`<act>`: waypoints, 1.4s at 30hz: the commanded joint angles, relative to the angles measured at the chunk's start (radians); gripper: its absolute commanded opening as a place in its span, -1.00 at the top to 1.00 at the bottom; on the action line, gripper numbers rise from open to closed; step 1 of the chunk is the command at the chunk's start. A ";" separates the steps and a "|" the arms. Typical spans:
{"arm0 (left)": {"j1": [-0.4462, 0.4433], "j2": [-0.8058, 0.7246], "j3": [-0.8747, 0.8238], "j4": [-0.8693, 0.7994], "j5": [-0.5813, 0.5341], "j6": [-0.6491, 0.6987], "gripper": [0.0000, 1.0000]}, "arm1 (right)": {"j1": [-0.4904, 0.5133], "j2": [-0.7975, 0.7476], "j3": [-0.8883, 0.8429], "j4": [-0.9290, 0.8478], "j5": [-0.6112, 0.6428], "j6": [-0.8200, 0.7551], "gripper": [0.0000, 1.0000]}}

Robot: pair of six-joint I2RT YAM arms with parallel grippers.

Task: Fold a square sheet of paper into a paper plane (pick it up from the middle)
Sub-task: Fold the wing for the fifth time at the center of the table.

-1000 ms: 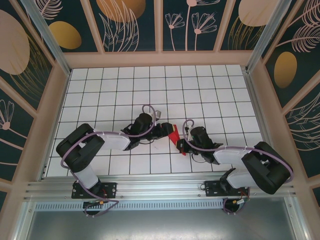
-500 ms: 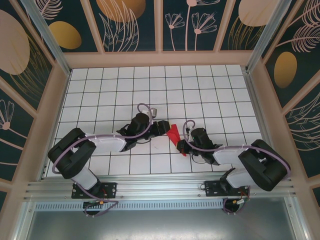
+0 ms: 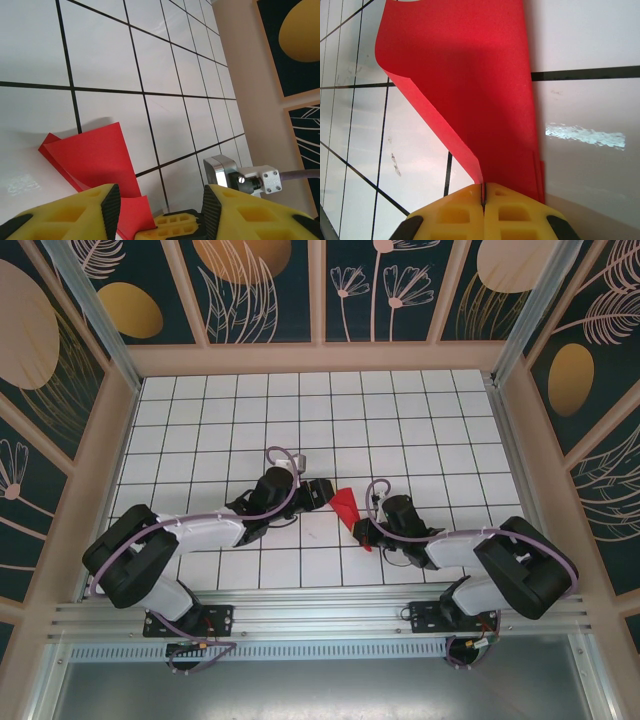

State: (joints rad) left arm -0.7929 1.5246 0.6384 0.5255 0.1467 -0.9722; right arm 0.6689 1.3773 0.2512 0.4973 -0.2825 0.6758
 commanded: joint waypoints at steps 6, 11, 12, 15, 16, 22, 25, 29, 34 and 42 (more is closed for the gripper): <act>-0.002 -0.026 -0.007 -0.025 -0.028 0.038 0.04 | -0.018 0.012 -0.017 0.027 -0.005 -0.014 0.90; -0.001 -0.031 -0.003 -0.031 -0.031 0.062 0.05 | -0.041 0.015 0.003 -0.030 0.002 -0.020 0.90; -0.001 -0.027 0.000 -0.027 -0.029 0.064 0.05 | -0.052 0.005 -0.005 -0.026 -0.002 -0.018 0.90; 0.000 -0.011 0.012 -0.012 -0.032 0.051 0.05 | -0.078 -0.017 -0.020 -0.020 -0.031 -0.018 0.90; 0.000 -0.006 0.020 -0.007 -0.026 0.048 0.04 | -0.082 -0.025 -0.020 -0.025 -0.032 -0.018 0.90; 0.000 0.030 0.021 0.045 0.009 0.013 0.05 | -0.091 -0.006 -0.017 0.010 -0.053 -0.013 0.90; 0.001 0.041 0.007 0.059 0.013 0.002 0.05 | -0.090 0.017 -0.005 0.022 -0.070 -0.013 0.90; 0.000 0.066 0.006 0.083 0.042 -0.002 0.07 | -0.090 0.024 0.008 0.031 -0.085 -0.006 0.90; -0.002 0.144 0.029 0.155 0.135 -0.031 0.17 | -0.090 0.017 0.015 0.028 -0.093 0.002 0.90; -0.007 0.277 0.073 0.257 0.235 -0.102 0.19 | -0.091 0.038 0.017 0.056 -0.116 0.028 0.91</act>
State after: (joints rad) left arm -0.7929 1.7760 0.6895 0.6876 0.3237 -1.0267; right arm 0.5831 1.3956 0.2485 0.5278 -0.3737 0.6876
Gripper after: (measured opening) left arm 0.403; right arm 0.055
